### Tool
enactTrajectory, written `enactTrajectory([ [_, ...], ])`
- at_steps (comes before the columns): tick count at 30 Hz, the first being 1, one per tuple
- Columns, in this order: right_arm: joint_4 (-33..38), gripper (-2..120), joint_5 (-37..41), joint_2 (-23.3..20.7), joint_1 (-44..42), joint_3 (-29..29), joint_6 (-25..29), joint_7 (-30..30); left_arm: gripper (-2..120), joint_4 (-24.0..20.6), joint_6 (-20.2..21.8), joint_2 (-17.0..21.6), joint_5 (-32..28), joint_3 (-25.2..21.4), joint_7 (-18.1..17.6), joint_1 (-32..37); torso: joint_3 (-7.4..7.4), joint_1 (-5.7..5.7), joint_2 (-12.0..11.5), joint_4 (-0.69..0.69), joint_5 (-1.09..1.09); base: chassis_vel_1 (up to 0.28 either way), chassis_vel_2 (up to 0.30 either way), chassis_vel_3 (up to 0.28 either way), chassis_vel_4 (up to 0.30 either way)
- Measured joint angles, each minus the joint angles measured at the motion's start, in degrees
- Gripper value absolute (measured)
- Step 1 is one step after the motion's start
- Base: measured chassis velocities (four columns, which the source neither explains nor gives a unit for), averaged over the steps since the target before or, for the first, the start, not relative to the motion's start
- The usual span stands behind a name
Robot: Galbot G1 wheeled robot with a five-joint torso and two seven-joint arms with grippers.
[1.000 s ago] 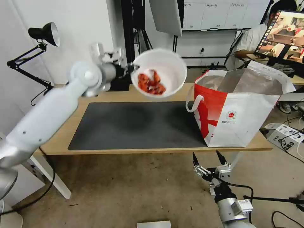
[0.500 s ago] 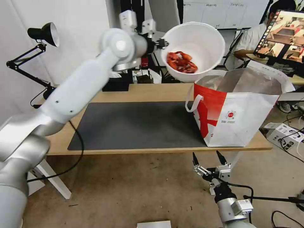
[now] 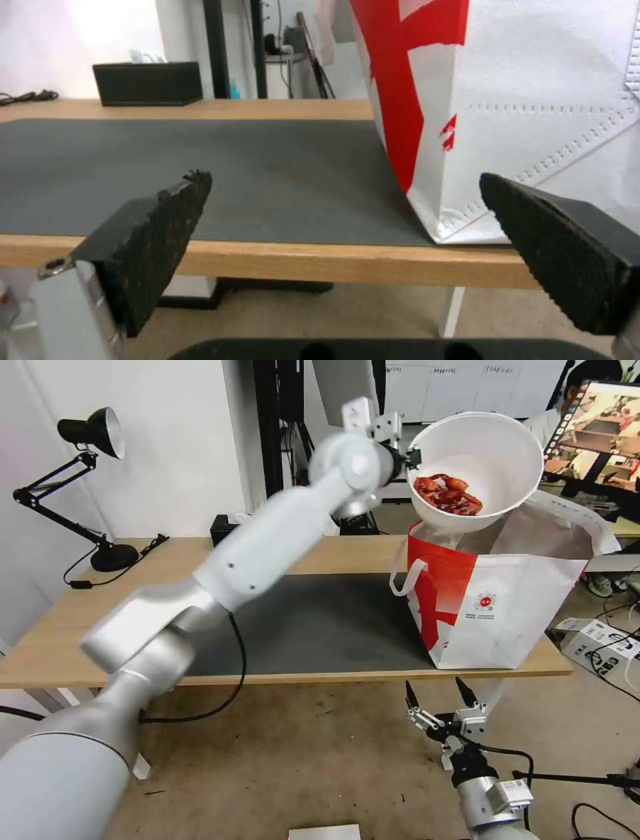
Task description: Pick up the trash from the table and place it into the takeout bag.
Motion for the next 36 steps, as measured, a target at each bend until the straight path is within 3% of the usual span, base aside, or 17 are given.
enactTrajectory([
  [4, 0.0, 100, 0.0, 0.0, 0.0, 0.0, 0.0, 0.0, 0, -1.8, -3.7, 0.7, 5.0, 1.9, 2.8, 1.6, 0.00, 0.00, 0.0, 0.02, -0.01, 0.000, 0.000, 0.000, 0.000],
  [15, 0.0, 100, 0.0, 0.0, 0.0, 0.0, 0.0, 0.0, 0, -2.8, -7.9, 1.6, 16.4, 7.3, 3.5, 3.4, 0.00, 0.00, 0.0, 0.01, -0.01, 0.000, 0.000, 0.000, 0.000],
  [36, 0.0, 100, 0.0, 0.0, 0.0, 0.0, 0.0, 0.0, 0, -4.3, -0.2, 3.6, 13.4, 11.6, 9.8, 2.6, 0.00, 0.00, 0.0, 0.01, -0.01, 0.000, 0.000, 0.000, 0.000],
])
